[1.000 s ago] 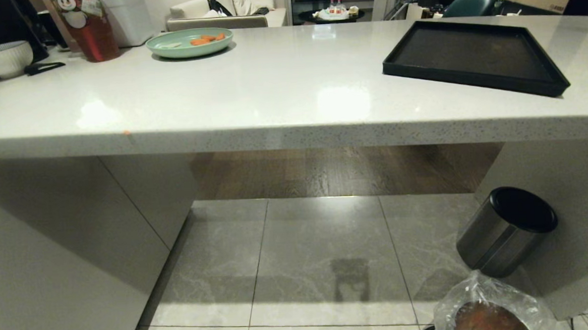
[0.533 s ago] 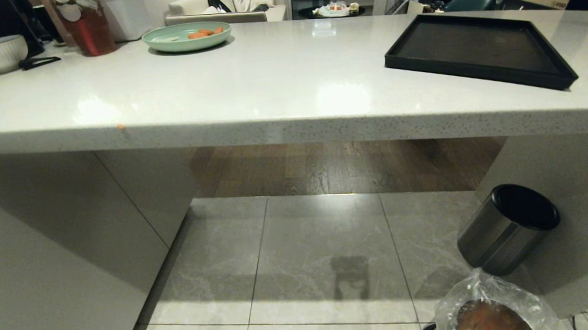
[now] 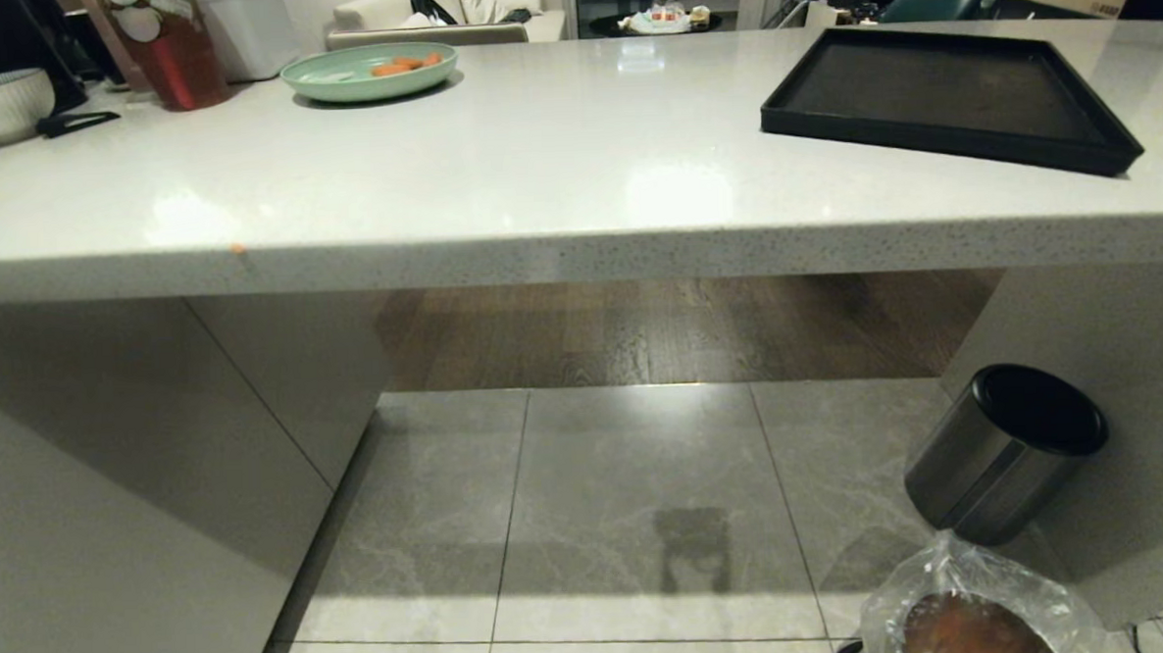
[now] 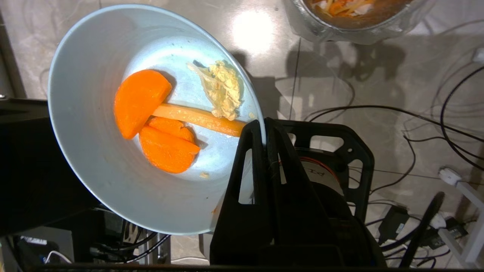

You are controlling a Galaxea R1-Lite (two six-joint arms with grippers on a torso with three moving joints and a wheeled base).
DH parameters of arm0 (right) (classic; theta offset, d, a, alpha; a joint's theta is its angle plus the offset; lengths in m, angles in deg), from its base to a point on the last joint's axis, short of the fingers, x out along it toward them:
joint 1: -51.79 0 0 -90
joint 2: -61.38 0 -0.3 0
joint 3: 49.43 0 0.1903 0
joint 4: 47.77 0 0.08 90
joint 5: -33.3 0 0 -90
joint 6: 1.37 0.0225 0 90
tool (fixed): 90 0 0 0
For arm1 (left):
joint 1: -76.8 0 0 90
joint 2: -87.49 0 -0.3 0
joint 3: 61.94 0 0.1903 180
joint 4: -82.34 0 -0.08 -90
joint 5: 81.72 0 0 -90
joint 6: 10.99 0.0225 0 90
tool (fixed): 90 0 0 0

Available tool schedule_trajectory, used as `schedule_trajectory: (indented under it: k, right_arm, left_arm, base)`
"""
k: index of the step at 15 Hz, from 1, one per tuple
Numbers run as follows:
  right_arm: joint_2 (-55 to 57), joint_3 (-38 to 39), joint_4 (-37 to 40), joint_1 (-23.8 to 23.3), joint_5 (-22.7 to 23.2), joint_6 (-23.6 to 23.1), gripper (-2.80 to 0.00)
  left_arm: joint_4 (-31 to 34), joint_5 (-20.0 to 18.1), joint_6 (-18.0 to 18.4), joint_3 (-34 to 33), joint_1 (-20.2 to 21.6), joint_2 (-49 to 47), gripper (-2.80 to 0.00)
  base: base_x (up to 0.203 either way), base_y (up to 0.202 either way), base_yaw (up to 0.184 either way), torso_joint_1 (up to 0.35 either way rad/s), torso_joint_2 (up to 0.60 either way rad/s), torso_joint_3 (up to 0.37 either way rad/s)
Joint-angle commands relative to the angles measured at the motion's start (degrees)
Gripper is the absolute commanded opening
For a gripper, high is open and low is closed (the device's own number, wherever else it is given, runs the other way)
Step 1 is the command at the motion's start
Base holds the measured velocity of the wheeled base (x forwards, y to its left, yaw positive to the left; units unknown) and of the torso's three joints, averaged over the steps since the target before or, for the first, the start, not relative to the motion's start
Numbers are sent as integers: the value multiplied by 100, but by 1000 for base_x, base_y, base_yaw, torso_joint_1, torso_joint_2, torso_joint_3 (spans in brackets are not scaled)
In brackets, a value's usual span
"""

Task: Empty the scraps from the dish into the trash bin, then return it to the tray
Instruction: Move the bowl over the trash can

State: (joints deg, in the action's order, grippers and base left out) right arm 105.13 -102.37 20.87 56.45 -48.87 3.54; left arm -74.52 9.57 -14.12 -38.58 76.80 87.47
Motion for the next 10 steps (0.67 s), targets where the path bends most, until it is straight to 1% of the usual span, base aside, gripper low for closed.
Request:
schedule_trajectory:
  k: [1, 10]
  right_arm:
    - [37, -4, 17, 27, 70, -79, -280]
    - [47, -48, 19, 18, 98, -78, -280]
  left_arm:
    - [-3, 4, -3, 0, 0, 2, -280]
    - [-3, 4, -3, 0, 0, -6, -280]
  base:
    - [0, 0, 0, 0, 0, 0]
    - [0, 0, 0, 0, 0, 0]
